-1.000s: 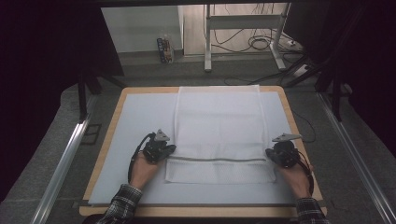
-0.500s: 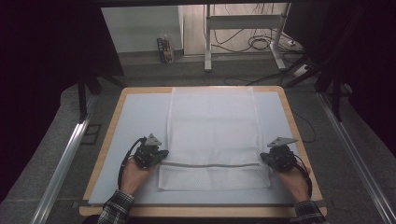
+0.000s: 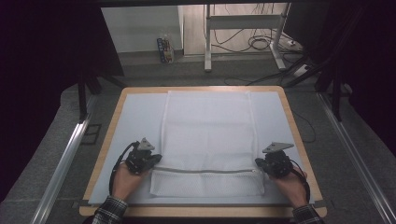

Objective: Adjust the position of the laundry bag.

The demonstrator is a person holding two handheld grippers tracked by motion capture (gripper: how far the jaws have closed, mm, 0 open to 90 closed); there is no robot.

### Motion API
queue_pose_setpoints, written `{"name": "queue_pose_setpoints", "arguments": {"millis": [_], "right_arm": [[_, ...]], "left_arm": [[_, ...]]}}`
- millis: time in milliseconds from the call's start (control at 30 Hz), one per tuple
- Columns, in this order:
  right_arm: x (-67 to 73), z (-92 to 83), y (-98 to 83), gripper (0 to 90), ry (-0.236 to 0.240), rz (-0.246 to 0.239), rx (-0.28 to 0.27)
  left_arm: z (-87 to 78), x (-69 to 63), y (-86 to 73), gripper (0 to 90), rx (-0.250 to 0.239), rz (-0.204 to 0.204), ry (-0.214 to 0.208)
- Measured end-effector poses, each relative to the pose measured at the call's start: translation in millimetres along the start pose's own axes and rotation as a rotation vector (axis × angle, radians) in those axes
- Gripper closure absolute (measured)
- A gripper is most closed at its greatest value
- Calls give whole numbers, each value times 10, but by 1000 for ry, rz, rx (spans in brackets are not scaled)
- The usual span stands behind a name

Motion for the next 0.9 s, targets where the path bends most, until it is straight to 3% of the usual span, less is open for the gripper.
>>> {"name": "queue_pose_setpoints", "arguments": {"millis": [233,567,667,700,800,900], "right_arm": [[131,-31,-35,878,27,0,6],[279,-41,-82,878,28,-23,40],[283,-22,-89,870,23,-32,49],[281,-24,-88,850,22,-33,46],[269,-38,-51,642,21,-29,13],[253,-13,-29,472,11,-41,0]], "left_arm": [[-94,-67,-181,880,17,-3,-6],[-154,-77,-292,874,15,-14,-9],[-144,-64,-285,838,13,-7,18],[-144,-52,-277,789,7,-10,34],[-151,18,-246,524,-14,-28,101],[-181,43,-183,305,-72,-60,98]]}}
Point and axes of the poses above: each handheld gripper's, and its own axes: z roughly forward along the jaws, y roughly out of its top, x roughly to its left, the point moved 10 cm from there along z, roughly forward along the jaws, and after that the axes turned 4 degrees about x, right-handed, at the moved point
